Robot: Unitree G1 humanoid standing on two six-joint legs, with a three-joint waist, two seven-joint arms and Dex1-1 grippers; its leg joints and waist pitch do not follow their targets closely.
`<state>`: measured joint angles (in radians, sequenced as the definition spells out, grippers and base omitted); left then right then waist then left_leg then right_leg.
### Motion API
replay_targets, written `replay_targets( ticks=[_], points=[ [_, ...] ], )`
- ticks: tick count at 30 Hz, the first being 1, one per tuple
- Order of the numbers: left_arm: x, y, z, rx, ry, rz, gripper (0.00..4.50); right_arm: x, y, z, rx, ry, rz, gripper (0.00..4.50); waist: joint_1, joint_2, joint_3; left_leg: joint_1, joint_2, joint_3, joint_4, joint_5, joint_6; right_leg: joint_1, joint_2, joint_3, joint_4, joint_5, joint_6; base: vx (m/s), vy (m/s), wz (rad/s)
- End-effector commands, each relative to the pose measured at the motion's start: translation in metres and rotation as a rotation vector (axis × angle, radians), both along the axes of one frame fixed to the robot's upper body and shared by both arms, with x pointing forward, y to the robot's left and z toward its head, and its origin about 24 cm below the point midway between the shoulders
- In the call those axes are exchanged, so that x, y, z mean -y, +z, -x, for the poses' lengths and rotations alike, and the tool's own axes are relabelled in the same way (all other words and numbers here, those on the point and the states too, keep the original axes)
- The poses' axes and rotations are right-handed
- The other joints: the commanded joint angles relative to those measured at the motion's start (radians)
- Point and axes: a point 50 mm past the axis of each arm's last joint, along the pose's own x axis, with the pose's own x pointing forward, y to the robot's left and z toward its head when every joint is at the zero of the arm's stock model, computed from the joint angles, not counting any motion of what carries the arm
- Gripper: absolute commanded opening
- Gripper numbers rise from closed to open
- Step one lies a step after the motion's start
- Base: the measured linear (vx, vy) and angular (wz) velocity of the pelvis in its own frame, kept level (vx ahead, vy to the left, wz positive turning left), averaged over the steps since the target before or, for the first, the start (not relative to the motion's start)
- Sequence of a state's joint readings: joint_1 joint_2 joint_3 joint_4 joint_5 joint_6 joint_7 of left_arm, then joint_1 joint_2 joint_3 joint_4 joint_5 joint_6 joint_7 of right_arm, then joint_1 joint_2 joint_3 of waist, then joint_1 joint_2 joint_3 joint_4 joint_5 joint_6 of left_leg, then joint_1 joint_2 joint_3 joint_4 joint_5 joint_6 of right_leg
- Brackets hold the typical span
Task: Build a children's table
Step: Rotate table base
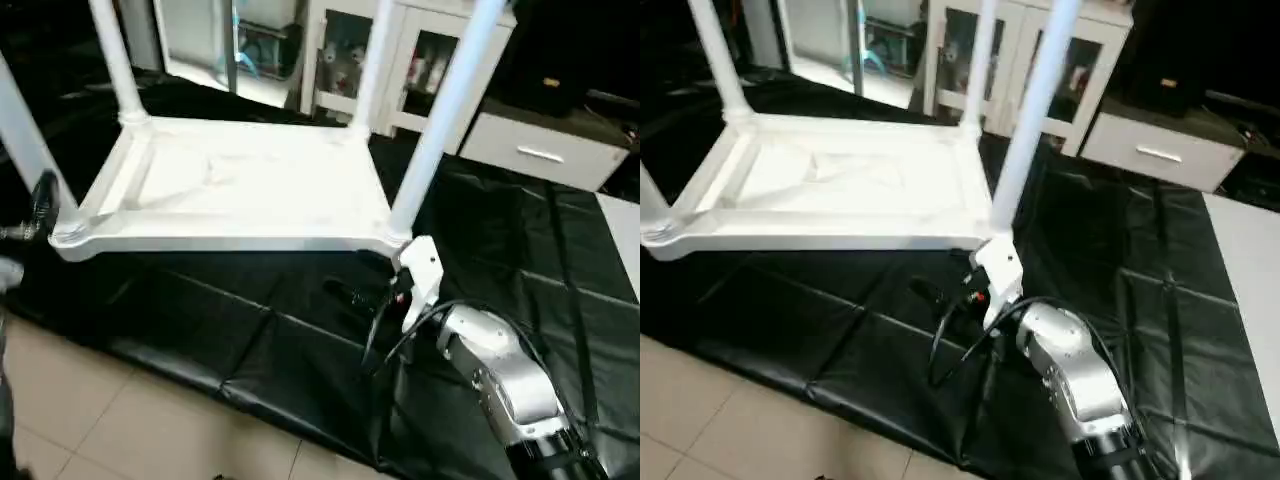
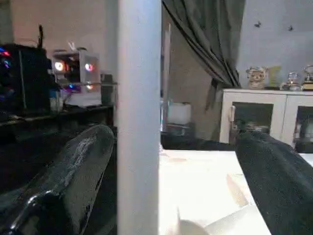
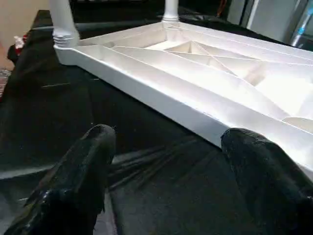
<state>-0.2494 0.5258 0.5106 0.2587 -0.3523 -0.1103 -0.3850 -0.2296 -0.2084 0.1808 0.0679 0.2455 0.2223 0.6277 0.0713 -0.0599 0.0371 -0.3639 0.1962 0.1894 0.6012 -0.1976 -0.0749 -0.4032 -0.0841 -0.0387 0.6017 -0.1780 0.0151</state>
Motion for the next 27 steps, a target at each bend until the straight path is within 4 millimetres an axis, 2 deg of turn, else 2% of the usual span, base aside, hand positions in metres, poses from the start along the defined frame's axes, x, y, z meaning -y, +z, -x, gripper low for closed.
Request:
replay_targets(
  ticks=[1, 3, 4, 7, 9, 13, 14, 16, 17, 18, 20, 24, 25, 27],
  points=[
    [-0.006, 0.001, -0.011, -0.034, 0.014, -0.005, 4.48, 0.005, 0.001, -0.003, 0.011, -0.028, -0.007, 3.78, 0.001, 0.041, -0.054, 0.022, 0.024, -0.018, -0.092, -0.284, -0.055, 0.029, -0.037, 0.031, -0.047, -0.088, -0.158, 0.0, 0.0, 0.0],
    [-0.01, 0.004, -0.016, -0.039, 0.033, -0.003, 4.48, 0.005, 0.001, -0.003, 0.012, -0.029, -0.008, 3.78, -0.001, 0.043, -0.053, 0.019, 0.024, -0.02, -0.092, -0.266, -0.053, 0.033, -0.037, 0.03, -0.045, -0.06, -0.169, 0.0, 0.0, 0.0],
    [-0.019, 0.006, -0.022, -0.052, 0.077, 0.02, 4.48, 0.005, 0.001, -0.002, 0.013, -0.03, -0.009, 3.78, -0.002, 0.048, -0.052, 0.02, 0.022, -0.019, -0.092, -0.275, -0.055, 0.032, -0.034, 0.03, -0.047, -0.065, -0.17, 0.0, 0.0, 0.0],
    [-0.027, 0.01, -0.029, -0.061, 0.101, 0.052, 4.48, 0.005, 0.002, -0.001, 0.014, -0.031, -0.012, 3.78, -0.005, 0.05, -0.052, 0.023, 0.024, -0.024, -0.093, -0.309, -0.068, 0.033, -0.036, 0.03, -0.047, -0.097, -0.18, 0.0, 0.0, 0.0],
    [-0.03, 0.01, -0.033, -0.069, 0.098, 0.073, 4.48, 0.005, 0.002, -0.001, 0.014, -0.033, -0.014, 3.78, -0.006, 0.052, -0.051, 0.022, 0.025, -0.024, -0.093, -0.308, -0.068, 0.035, -0.037, 0.03, -0.045, -0.089, -0.191, 0.0, 0.0, 0.0],
    [-0.032, 0.01, -0.042, -0.089, 0.058, 0.094, 4.48, 0.005, 0.002, 0.0, 0.014, -0.034, -0.015, 3.78, -0.005, 0.052, -0.048, 0.023, 0.026, -0.024, -0.094, -0.323, -0.069, 0.033, -0.041, 0.032, -0.049, -0.131, -0.198, 0.0, 0.0, 0.0],
    [-0.029, 0.009, -0.045, -0.103, 0.025, 0.111, 4.48, 0.005, 0.002, 0.0, 0.013, -0.033, -0.016, 3.78, -0.006, 0.047, -0.048, 0.023, 0.027, -0.023, -0.094, -0.321, -0.068, 0.033, -0.042, 0.032, -0.051, -0.135, -0.202, 0.0, 0.0, 0.0],
    [-0.021, 0.007, -0.051, -0.124, -0.054, 0.125, 4.48, 0.005, 0.001, 0.001, 0.012, -0.029, -0.015, 3.78, -0.004, 0.052, -0.046, 0.025, 0.028, -0.022, -0.094, -0.319, -0.071, 0.03, -0.044, 0.033, -0.05, -0.136, -0.211, 0.0, 0.0, 0.0],
    [-0.018, 0.005, -0.053, -0.142, -0.088, 0.138, 4.48, 0.005, 0.002, 0.001, 0.012, -0.029, -0.014, 3.78, -0.005, 0.043, -0.046, 0.024, 0.03, -0.021, -0.095, -0.316, -0.07, 0.031, -0.043, 0.033, -0.049, -0.129, -0.215, 0.0, 0.0, 0.0],
    [-0.014, 0.002, -0.056, -0.173, -0.137, 0.148, 4.48, 0.005, 0.002, 0.001, 0.012, -0.027, -0.014, 3.78, -0.002, 0.048, -0.047, 0.023, 0.03, -0.023, -0.095, -0.311, -0.072, 0.033, -0.045, 0.033, -0.046, -0.127, -0.217, 0.0, 0.0, 0.0],
    [-0.001, -0.007, -0.063, -0.252, -0.268, 0.172, 4.48, 0.004, 0.003, -0.001, 0.013, -0.022, -0.013, 3.78, 0.001, 0.047, -0.045, 0.028, 0.029, -0.018, -0.093, -0.313, -0.068, 0.028, -0.045, 0.035, -0.05, -0.142, -0.217, 0.0, 0.0, 0.0],
    [0.007, -0.015, -0.064, -0.328, -0.385, 0.199, 4.48, 0.003, 0.005, -0.002, 0.017, -0.017, -0.013, 3.78, 0.021, 0.05, -0.041, 0.036, 0.032, -0.018, -0.096, -0.354, -0.077, 0.02, -0.048, 0.037, -0.056, -0.208, -0.206, 0.0, 0.0, 0.0],
    [0.007, -0.016, -0.064, -0.334, -0.394, 0.199, 4.48, 0.003, 0.005, -0.002, 0.017, -0.017, -0.013, 3.78, 0.021, 0.05, -0.04, 0.033, 0.033, -0.019, -0.098, -0.366, -0.081, 0.021, -0.049, 0.038, -0.057, -0.224, -0.201, 0.0, 0.0, 0.0],
    [0.019, -0.024, -0.056, -0.436, -0.58, 0.177, 4.48, 0.005, 0.006, -0.002, 0.021, -0.016, -0.012, 3.78, 0.024, 0.051, -0.04, 0.032, 0.033, -0.021, -0.1, -0.367, -0.084, 0.022, -0.051, 0.038, -0.058, -0.237, -0.194, 0.0, 0.0, 0.0]
  ],
)
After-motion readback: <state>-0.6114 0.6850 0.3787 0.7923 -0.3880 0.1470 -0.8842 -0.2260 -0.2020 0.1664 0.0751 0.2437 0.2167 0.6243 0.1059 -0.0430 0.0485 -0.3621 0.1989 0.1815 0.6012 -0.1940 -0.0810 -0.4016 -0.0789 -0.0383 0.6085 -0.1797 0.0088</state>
